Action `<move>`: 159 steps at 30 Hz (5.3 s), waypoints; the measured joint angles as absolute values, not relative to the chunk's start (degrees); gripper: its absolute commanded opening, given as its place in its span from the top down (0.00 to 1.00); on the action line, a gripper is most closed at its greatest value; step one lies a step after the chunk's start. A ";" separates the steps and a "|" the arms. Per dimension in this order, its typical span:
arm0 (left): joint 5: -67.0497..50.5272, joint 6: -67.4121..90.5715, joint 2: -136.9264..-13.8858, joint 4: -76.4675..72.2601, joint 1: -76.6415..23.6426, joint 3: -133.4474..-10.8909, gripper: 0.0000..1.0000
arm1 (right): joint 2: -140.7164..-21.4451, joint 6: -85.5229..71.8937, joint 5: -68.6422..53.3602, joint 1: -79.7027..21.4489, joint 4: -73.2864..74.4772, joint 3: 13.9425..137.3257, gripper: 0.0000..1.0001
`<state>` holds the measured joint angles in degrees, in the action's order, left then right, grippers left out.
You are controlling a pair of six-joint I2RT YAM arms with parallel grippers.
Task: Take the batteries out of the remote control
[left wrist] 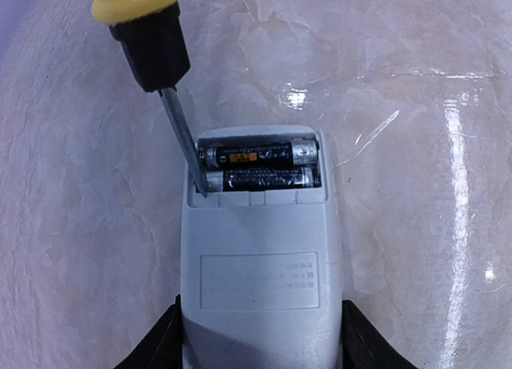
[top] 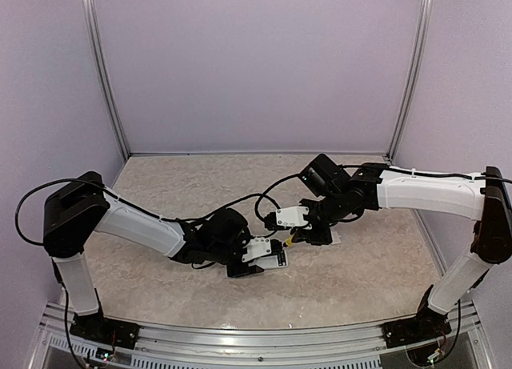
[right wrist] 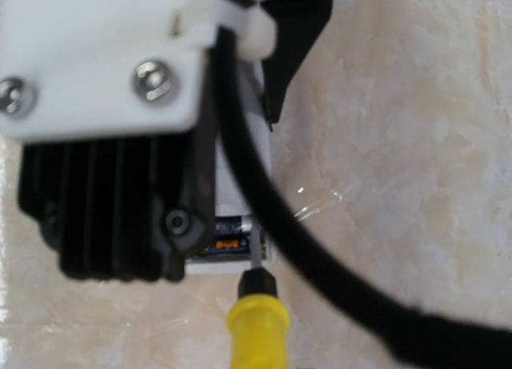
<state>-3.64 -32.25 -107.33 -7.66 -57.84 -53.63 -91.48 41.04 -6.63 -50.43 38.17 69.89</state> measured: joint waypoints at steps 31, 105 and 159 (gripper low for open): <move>-2.70 -32.40 -107.33 -7.92 -57.87 -53.63 0.92 | -91.64 40.64 -5.52 -49.69 37.93 69.78 1.00; 21.06 -35.24 -96.86 -20.12 -60.66 -42.54 1.00 | -78.98 32.25 -1.89 -49.87 34.15 61.84 1.00; -0.84 -28.18 -91.74 -28.53 -55.33 -40.56 1.00 | -81.69 -12.38 -16.91 -45.82 48.51 80.44 1.00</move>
